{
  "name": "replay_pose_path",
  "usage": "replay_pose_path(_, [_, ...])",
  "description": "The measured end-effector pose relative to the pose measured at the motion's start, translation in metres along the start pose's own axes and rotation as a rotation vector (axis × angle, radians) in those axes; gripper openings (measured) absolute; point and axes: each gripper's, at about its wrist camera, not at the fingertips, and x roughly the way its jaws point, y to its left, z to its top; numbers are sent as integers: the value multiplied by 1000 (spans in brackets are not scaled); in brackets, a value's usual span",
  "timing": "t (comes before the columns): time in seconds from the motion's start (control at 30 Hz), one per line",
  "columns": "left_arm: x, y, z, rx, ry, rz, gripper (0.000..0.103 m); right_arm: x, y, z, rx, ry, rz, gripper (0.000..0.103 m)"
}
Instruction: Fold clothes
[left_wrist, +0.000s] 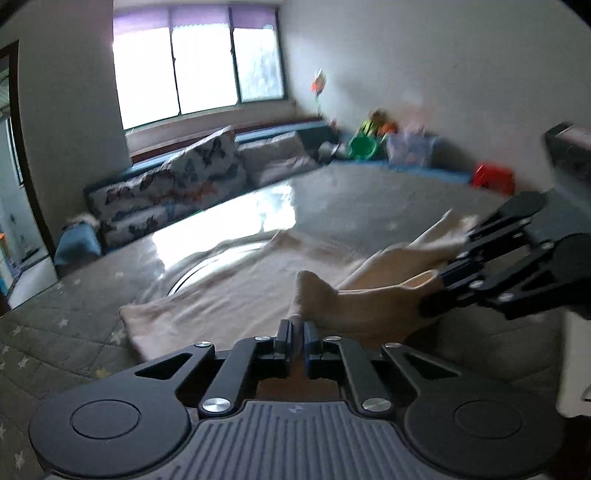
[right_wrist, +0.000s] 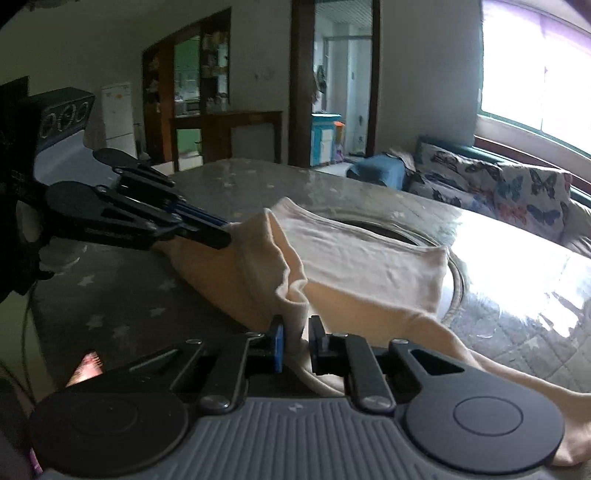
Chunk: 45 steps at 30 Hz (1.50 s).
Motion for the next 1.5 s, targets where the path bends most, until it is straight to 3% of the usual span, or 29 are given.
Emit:
replay_pose_path(0.1, [-25,-9,-11,16,-26,-40,7,-13,7,-6,-44,7,33,13])
replay_pose_path(0.23, [-41,-17,-33,35,18,-105,9,-22,12,-18,-58,85,107,18])
replay_pose_path(0.37, [-52,-11,-41,3,19,-105,10,-36,10,-19,-35,103,137,19])
replay_pose_path(0.43, [-56,-4,-36,-21,-9,-84,10,-31,6,-13,-14,83,109,20])
replay_pose_path(0.53, [-48,6,-22,-59,-42,-37,10,-24,-1,-4,18,53,68,20])
replay_pose_path(0.63, [-21,8,-15,-88,-24,-22,10,-9,-7,4,59,31,37,20])
replay_pose_path(0.87, [25,-15,-36,-67,122,-112,10,43,4,7,51,66,110,21])
replay_pose_path(0.97, [9,-8,-45,-108,108,-103,13,53,13,-3,5,126,146,23])
replay_pose_path(1.03, [-11,7,-50,-170,62,-55,21,53,17,-9,-18,129,149,25])
replay_pose_path(1.1, [-31,24,-57,-228,24,48,27,50,14,-10,-3,126,153,33])
replay_pose_path(1.2, [-57,55,-70,-362,2,267,38,48,9,-10,32,106,140,36])
replay_pose_path(1.23, [-62,64,-75,-406,10,366,51,48,9,-10,35,100,140,37])
replay_pose_path(1.27, [-65,73,-80,-446,20,469,58,48,9,-10,39,93,139,41])
replay_pose_path(1.33, [-69,89,-90,-517,41,597,59,48,10,-10,35,90,133,46])
replay_pose_path(1.43, [-63,112,-102,-635,85,639,70,48,12,-10,31,90,124,46])
replay_pose_path(1.5, [-57,122,-106,-679,100,633,70,49,13,-10,32,89,119,47])
